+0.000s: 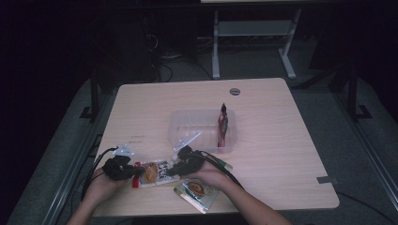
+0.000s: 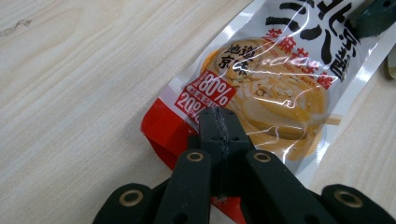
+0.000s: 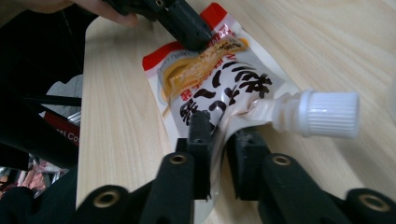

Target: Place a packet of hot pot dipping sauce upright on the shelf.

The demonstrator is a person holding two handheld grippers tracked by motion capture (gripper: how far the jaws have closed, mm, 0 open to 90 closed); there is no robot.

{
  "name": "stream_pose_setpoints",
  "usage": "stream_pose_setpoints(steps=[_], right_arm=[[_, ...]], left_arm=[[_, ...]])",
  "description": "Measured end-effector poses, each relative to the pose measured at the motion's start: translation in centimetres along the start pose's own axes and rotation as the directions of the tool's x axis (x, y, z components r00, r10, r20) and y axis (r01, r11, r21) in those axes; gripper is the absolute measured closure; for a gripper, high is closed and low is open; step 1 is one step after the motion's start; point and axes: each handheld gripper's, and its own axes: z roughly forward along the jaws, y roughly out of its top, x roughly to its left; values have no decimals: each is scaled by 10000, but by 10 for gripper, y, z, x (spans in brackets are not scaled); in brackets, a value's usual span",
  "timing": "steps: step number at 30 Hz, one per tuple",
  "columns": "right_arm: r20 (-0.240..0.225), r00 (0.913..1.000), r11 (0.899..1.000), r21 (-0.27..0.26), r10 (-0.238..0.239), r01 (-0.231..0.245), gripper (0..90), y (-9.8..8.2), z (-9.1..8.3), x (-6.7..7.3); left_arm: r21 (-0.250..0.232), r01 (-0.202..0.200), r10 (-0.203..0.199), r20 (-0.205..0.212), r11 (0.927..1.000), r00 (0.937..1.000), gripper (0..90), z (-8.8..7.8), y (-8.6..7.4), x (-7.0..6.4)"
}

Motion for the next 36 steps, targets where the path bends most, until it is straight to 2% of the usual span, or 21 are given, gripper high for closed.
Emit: stream_pose_setpoints(steps=[4,6,8,9,11,15,16,20,23,26,29,36], right_arm=[[-53,9993,9992,-151,-366,366,886,3,0,1],[-129,9985,9983,-258,-526,522,893,4,-1,1],[-452,9978,9980,-435,-488,468,896,5,-3,1],[-570,9965,9968,-555,-606,575,897,6,-3,0],[-773,9950,9961,-667,-636,585,898,7,-4,2],[-1114,9911,9931,-992,-734,624,900,10,-7,7],[-1099,9902,9919,-1030,-858,745,900,11,-9,9],[-1042,9884,9874,-1248,-1102,970,900,14,-16,15],[-1039,9889,9853,-1445,-1064,908,900,15,-23,17],[-1040,9876,9797,-1750,-1176,982,900,17,-32,18],[-1024,9865,9743,-1989,-1281,1059,900,19,-40,21],[-939,9857,9679,-2231,-1400,1162,900,22,-56,23]], left_arm=[[17,-299,299,-136,9996,9995,899,0,0,-1],[5,-621,621,-203,9981,9979,899,0,-1,-2],[-22,-655,654,-201,9979,9977,899,0,-1,-3],[62,-864,866,-221,9962,9960,899,-1,-1,-3],[-76,-757,756,-158,9971,9970,899,0,-1,-4],[-171,-811,811,-33,9966,9967,899,-2,0,-5],[-120,-925,926,9,9956,9957,898,-3,1,-5],[-234,-966,971,224,9951,9950,899,-3,5,-9],[-344,-1089,1103,403,9935,9931,898,-3,9,-13],[-432,-1294,1319,625,9907,9893,898,-2,13,-20],[-666,-1335,1386,788,9888,9872,898,-2,17,-25],[-1364,-1028,1156,899,9853,9892,899,-14,18,-23]])
